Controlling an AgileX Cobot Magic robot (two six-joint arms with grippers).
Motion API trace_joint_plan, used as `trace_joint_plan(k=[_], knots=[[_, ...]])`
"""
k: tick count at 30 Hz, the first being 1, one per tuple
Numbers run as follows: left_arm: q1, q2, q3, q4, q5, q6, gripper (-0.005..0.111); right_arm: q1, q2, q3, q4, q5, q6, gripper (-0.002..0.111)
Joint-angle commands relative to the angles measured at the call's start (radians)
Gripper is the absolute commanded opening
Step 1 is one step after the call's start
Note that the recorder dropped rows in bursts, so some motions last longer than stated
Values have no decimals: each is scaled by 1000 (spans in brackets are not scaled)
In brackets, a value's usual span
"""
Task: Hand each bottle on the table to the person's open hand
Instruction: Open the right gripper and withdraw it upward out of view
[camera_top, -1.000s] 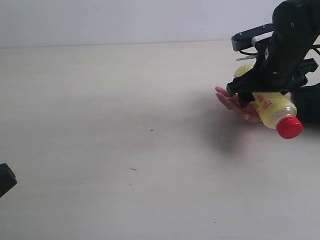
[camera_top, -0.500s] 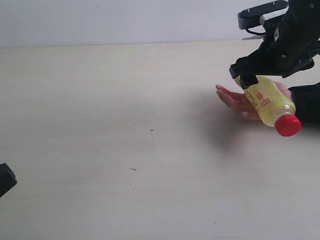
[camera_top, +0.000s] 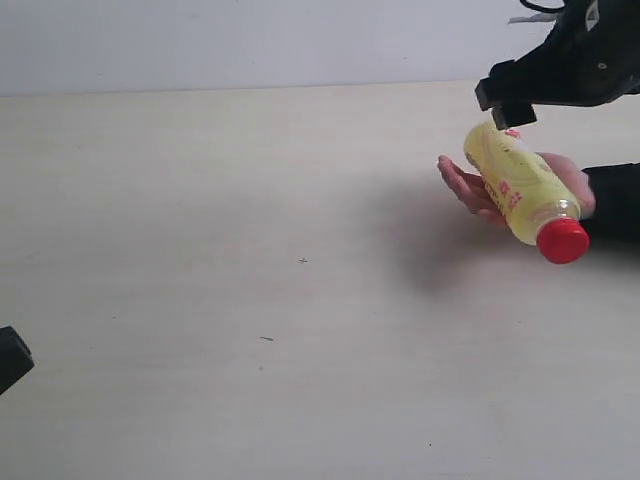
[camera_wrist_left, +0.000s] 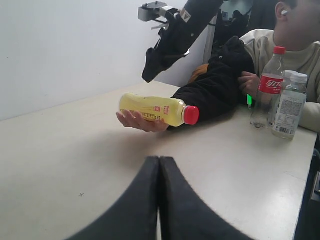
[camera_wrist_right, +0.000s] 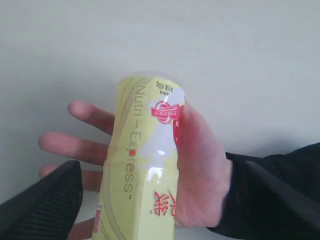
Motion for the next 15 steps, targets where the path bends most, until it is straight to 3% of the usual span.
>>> trace_joint_plan(k=[1,8,9,11,13,15], knots=[[3,-6,-2,-5,-5,0,0,-2,-87,2,-44,-10,1,80],[3,-6,-2,-5,-5,0,0,-2,-255,7,-43,27,-11,76],[3,-6,-2,-5,-5,0,0,-2,-284,17,-26,33,-39,70],[3,-6,-2,-5,-5,0,0,-2,-341,42,29,31,-106,44],[3,-6,-2,-5,-5,0,0,-2,-406,80,57,25,-122,4],[3,-6,-2,-5,-5,0,0,-2,-467,120,70,18,-122,2]])
